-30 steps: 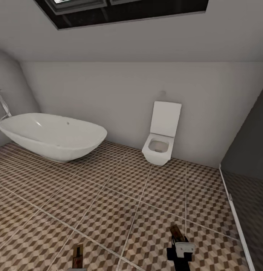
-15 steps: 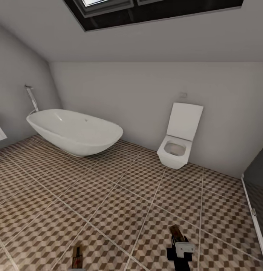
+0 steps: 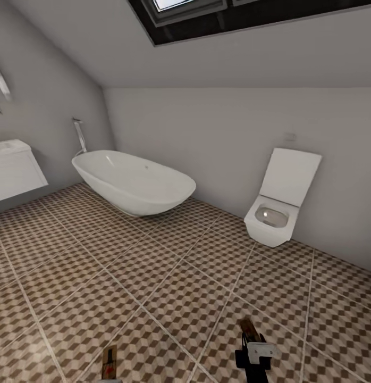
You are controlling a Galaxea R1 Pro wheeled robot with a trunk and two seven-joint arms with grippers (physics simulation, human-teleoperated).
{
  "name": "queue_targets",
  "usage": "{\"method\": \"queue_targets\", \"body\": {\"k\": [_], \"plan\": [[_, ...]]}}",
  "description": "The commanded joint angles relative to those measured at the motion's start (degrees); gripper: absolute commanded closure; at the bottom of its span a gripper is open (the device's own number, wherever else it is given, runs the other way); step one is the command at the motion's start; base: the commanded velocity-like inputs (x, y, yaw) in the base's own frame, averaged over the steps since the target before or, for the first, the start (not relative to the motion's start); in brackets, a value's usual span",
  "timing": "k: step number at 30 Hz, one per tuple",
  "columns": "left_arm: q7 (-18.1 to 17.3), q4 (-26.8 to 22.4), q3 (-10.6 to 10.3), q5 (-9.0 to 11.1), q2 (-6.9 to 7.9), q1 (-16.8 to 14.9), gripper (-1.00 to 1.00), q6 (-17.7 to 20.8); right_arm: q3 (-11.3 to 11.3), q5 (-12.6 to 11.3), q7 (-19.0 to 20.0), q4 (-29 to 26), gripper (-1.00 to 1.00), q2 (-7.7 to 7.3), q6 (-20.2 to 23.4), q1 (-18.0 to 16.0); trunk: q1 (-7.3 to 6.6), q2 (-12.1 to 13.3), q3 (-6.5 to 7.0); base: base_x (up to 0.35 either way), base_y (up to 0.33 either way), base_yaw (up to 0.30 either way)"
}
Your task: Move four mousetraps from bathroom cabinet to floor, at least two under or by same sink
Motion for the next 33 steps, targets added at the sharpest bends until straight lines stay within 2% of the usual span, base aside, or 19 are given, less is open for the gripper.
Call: {"method": "queue_targets", "body": {"k": [1, 33], "plan": [[0.3, 0.2, -0.5, 0.2, -0.06, -0.1, 1.00, -0.3, -0.4, 0.6, -0.4, 0.0, 1.00, 0.01, -0.1, 0.0, 0.00, 0.0, -0.05, 0.000, 0.000, 0.286], [0.3, 0.2, -0.5, 0.2, -0.06, -0.1, 1.00, -0.3, -0.4, 0.6, -0.4, 0.0, 1.00, 0.01, -0.1, 0.0, 0.00, 0.0, -0.05, 0.000, 0.000, 0.286]]}}
